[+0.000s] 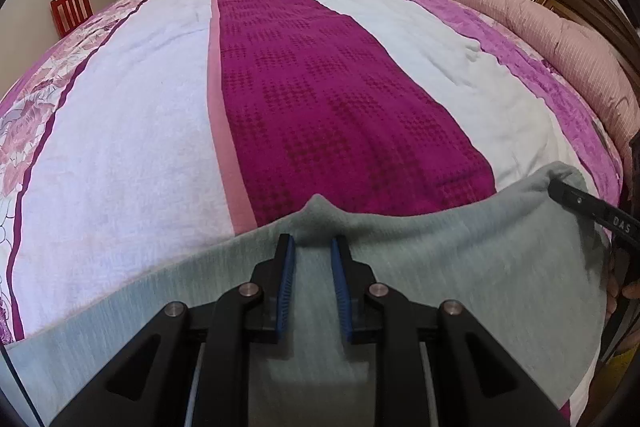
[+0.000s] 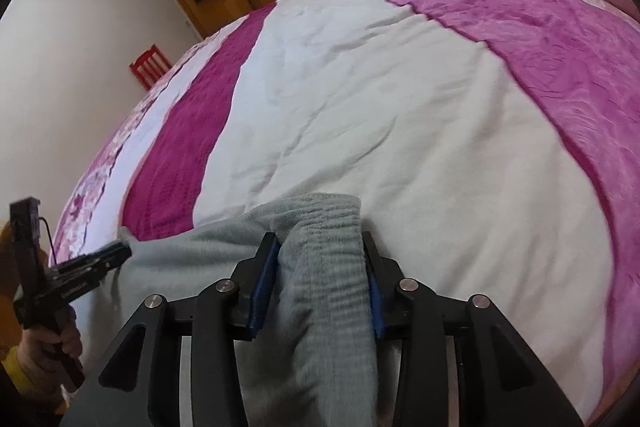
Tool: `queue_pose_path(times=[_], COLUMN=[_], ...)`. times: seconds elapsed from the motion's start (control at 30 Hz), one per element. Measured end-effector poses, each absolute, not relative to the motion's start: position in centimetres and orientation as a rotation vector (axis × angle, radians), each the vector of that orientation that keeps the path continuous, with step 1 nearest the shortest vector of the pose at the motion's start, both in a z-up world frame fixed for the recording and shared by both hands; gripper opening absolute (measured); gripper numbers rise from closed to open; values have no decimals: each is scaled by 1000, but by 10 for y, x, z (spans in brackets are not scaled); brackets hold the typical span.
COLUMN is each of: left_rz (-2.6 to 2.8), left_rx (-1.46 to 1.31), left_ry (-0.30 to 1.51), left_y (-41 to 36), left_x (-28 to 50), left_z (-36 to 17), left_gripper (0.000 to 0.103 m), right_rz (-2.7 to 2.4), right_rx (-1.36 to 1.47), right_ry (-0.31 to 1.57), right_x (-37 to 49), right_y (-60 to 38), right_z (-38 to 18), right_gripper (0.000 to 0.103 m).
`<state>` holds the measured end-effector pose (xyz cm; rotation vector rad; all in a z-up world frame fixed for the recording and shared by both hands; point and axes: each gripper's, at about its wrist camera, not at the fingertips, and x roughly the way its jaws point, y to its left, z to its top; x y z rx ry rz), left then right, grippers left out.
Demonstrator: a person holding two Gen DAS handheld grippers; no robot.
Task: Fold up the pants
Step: 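Lift the gripped waistband up off the bed with the right gripper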
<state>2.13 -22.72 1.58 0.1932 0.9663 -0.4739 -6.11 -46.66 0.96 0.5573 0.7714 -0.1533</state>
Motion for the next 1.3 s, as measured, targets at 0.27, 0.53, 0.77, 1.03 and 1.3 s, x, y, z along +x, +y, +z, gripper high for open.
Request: queue_pose_path(times=[0.27,0.53,0.77,1.03,1.3], left_rz=[-406,-315,-212,-113,-33], left_rx=[294,281,248,195,128], left_ry=[970,997,1010,1025,1043], left_y=[-221,-177,-126,-66,-13], left_x=[12,2,-6,-24,-49], left_z=[30,41,49,53,52], left_gripper=[20,20,20,20,20], right_rz=[-269,-273,-250,-214,-194], right_rx=[630,727,788,906,902], right_ry=[724,713,731,731,777], right_x=[-108,-145,-158,-168,-151], right_y=[-483,-479,-468,-455,-432], right_z=[26,24,16,9,-10], right_gripper=[46,46,46,47,51])
